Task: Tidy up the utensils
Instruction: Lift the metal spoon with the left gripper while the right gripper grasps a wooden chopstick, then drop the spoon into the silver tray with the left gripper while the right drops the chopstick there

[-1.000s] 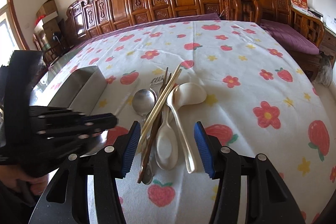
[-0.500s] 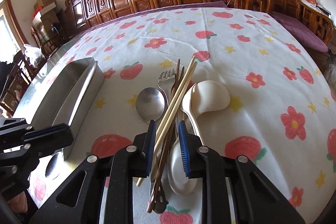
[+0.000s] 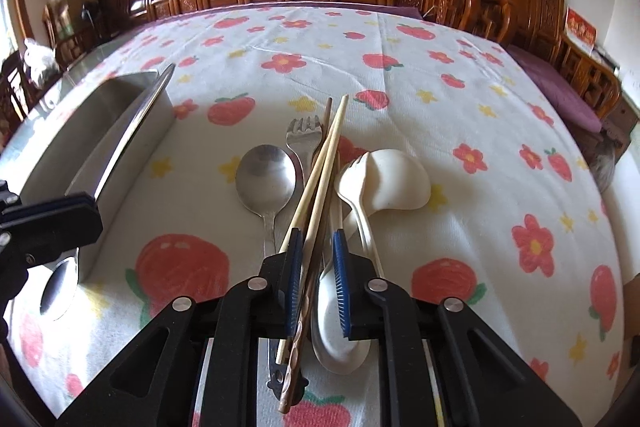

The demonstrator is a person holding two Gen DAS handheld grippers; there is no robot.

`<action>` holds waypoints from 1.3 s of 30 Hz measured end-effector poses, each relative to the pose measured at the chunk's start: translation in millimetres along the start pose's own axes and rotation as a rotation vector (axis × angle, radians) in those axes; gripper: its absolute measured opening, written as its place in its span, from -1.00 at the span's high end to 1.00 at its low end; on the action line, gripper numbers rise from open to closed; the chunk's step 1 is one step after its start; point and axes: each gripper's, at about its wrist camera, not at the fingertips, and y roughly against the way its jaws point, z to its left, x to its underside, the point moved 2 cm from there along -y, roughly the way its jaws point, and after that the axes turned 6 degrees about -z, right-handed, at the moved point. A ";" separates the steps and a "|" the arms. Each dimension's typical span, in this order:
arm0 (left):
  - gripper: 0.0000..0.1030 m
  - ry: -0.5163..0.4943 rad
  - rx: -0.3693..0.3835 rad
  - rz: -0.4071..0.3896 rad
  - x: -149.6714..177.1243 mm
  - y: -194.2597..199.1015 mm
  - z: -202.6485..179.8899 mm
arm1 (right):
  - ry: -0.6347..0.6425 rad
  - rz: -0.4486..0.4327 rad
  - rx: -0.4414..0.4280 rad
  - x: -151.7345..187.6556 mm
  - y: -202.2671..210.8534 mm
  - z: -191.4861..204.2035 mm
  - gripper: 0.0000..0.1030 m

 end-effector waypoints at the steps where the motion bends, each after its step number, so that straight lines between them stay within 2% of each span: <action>1: 0.95 0.000 0.000 -0.002 -0.3 0.4 -0.1 | 0.008 0.000 0.005 0.0 -0.2 1.2 0.68; 4: 0.95 0.002 -0.001 -0.005 -1.9 0.4 0.6 | -0.012 -0.003 -0.002 -0.7 0.8 -3.1 0.83; 8: 0.95 0.006 -0.005 -0.014 -4.5 3.7 2.8 | -0.035 -0.007 -0.014 -0.7 4.1 -8.2 0.88; 26: 0.95 0.030 -0.033 -0.057 -15.1 20.8 16.3 | -0.110 -0.111 -0.063 -8.2 43.5 -24.9 0.89; 34: 0.95 0.031 -0.043 -0.068 -15.7 28.2 19.2 | -0.105 -0.185 -0.064 -13.4 71.2 -28.5 0.89; 39: 0.95 0.040 -0.075 -0.087 -18.5 41.6 33.9 | -0.096 -0.226 -0.082 -18.2 84.8 -23.6 0.89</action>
